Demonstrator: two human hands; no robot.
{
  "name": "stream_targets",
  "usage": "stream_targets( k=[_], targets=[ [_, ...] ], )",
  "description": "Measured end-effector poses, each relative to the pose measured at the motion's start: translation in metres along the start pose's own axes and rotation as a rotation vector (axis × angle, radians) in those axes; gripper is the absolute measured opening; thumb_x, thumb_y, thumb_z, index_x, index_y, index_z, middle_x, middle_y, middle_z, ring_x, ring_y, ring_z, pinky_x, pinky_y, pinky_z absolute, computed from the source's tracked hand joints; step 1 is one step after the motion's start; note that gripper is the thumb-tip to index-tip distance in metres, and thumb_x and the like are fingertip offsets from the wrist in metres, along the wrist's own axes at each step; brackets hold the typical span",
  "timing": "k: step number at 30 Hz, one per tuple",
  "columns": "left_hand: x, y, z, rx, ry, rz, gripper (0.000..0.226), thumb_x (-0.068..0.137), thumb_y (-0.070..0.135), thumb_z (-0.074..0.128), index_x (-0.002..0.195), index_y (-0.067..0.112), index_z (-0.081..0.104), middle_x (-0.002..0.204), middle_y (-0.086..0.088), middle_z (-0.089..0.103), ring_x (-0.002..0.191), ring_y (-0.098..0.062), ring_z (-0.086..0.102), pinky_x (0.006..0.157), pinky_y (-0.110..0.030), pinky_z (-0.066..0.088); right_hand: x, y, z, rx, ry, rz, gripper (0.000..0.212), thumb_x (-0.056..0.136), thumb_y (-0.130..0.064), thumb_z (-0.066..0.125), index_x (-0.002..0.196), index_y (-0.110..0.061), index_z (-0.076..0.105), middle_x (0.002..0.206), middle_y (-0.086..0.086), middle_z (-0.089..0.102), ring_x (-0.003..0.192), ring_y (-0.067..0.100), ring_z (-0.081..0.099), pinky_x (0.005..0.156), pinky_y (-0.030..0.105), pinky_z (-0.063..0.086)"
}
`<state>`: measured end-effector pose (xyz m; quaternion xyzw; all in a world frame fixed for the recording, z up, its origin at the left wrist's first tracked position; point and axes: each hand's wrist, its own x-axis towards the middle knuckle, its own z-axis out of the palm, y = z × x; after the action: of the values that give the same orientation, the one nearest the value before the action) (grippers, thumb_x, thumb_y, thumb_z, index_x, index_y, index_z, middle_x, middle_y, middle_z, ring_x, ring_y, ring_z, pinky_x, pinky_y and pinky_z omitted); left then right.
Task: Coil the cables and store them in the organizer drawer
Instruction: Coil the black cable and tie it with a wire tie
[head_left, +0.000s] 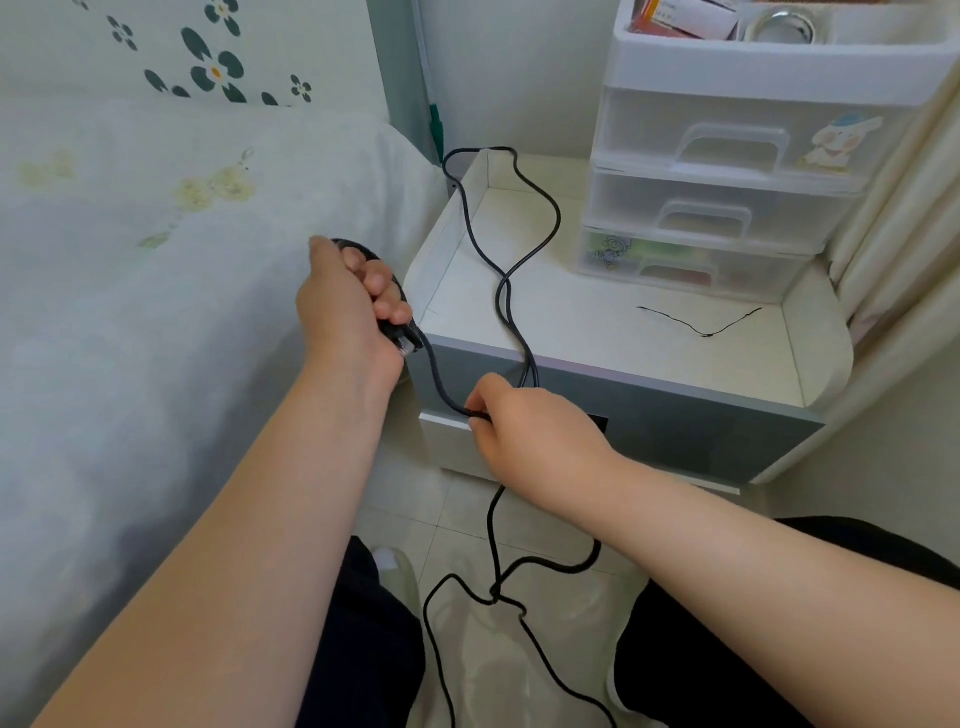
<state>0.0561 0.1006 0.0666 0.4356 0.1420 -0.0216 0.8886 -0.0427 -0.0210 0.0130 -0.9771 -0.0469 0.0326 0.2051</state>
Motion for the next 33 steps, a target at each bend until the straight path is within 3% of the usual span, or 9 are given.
stream_targets(
  k=[9, 15, 20, 22, 25, 28, 31, 33],
  targets=[
    [-0.004, -0.014, 0.004, 0.311, -0.093, 0.036, 0.044, 0.102, 0.044, 0.03, 0.066, 0.019, 0.036, 0.045, 0.003, 0.047, 0.034, -0.012, 0.026, 0.037, -0.02, 0.026, -0.014, -0.017, -0.025, 0.007, -0.022, -0.11, 0.022, 0.099, -0.024, 0.039, 0.115, -0.018, 0.053, 0.101, 0.004, 0.065, 0.092, 0.027, 0.059, 0.074, 0.036, 0.048],
    [-0.011, -0.023, 0.007, 0.735, -0.223, 0.208, 0.043, 0.103, 0.042, 0.024, 0.077, 0.013, 0.04, 0.043, 0.001, 0.054, 0.034, -0.015, 0.049, 0.039, -0.021, 0.041, -0.005, -0.005, -0.055, -0.074, 0.055, -0.2, 0.022, 0.1, -0.029, 0.038, 0.11, -0.024, 0.057, 0.108, -0.004, 0.058, 0.096, 0.022, 0.056, 0.07, 0.031, 0.039],
    [-0.008, -0.021, 0.003, 0.721, -0.245, 0.044, 0.047, 0.101, 0.049, 0.029, 0.068, 0.017, 0.038, 0.042, 0.002, 0.051, 0.034, -0.015, 0.045, 0.042, -0.022, 0.038, -0.001, 0.006, -0.074, -0.185, -0.001, -0.283, 0.022, 0.1, -0.031, 0.037, 0.11, -0.028, 0.057, 0.109, -0.008, 0.059, 0.096, 0.018, 0.055, 0.074, 0.03, 0.04],
    [-0.009, -0.022, 0.002, 0.759, -0.257, 0.055, 0.049, 0.102, 0.047, 0.029, 0.068, 0.015, 0.041, 0.043, 0.0, 0.055, 0.035, -0.015, 0.047, 0.041, -0.019, 0.04, 0.001, 0.01, -0.078, -0.161, 0.001, -0.282, 0.022, 0.099, -0.033, 0.038, 0.107, -0.029, 0.057, 0.107, -0.011, 0.059, 0.095, 0.016, 0.054, 0.073, 0.03, 0.038],
    [-0.016, -0.03, 0.001, 1.037, -0.332, 0.195, 0.057, 0.103, 0.042, 0.027, 0.06, 0.011, 0.049, 0.046, -0.006, 0.06, 0.038, -0.015, 0.055, 0.041, -0.015, 0.039, 0.002, 0.013, -0.079, -0.151, -0.014, -0.294, 0.02, 0.099, -0.034, 0.038, 0.098, -0.025, 0.056, 0.092, -0.014, 0.055, 0.087, 0.014, 0.051, 0.069, 0.031, 0.037],
    [-0.021, -0.033, -0.001, 1.177, -0.451, 0.14, 0.061, 0.102, 0.047, 0.025, 0.065, 0.006, 0.051, 0.046, -0.007, 0.061, 0.042, -0.023, 0.062, 0.046, -0.02, 0.044, 0.003, 0.018, -0.082, -0.133, 0.011, -0.261, 0.019, 0.098, -0.036, 0.04, 0.1, -0.027, 0.057, 0.092, -0.015, 0.054, 0.084, 0.01, 0.046, 0.067, 0.028, 0.033],
    [-0.021, -0.035, -0.004, 1.288, -0.534, 0.145, 0.066, 0.101, 0.051, 0.023, 0.071, 0.001, 0.054, 0.048, -0.009, 0.058, 0.039, -0.022, 0.057, 0.051, -0.027, 0.045, 0.006, 0.025, -0.084, -0.059, 0.019, -0.191, 0.016, 0.095, -0.039, 0.047, 0.099, -0.03, 0.059, 0.086, -0.013, 0.056, 0.082, 0.012, 0.049, 0.064, 0.029, 0.033],
    [-0.024, -0.035, -0.005, 1.251, -0.585, 0.065, 0.063, 0.099, 0.055, 0.022, 0.07, 0.007, 0.051, 0.042, -0.002, 0.051, 0.033, -0.017, 0.045, 0.051, -0.029, 0.04, 0.008, 0.029, -0.085, 0.038, 0.059, -0.145, 0.018, 0.088, -0.046, 0.056, 0.093, -0.029, 0.058, 0.08, -0.011, 0.059, 0.077, 0.011, 0.053, 0.063, 0.028, 0.038]
  ],
)
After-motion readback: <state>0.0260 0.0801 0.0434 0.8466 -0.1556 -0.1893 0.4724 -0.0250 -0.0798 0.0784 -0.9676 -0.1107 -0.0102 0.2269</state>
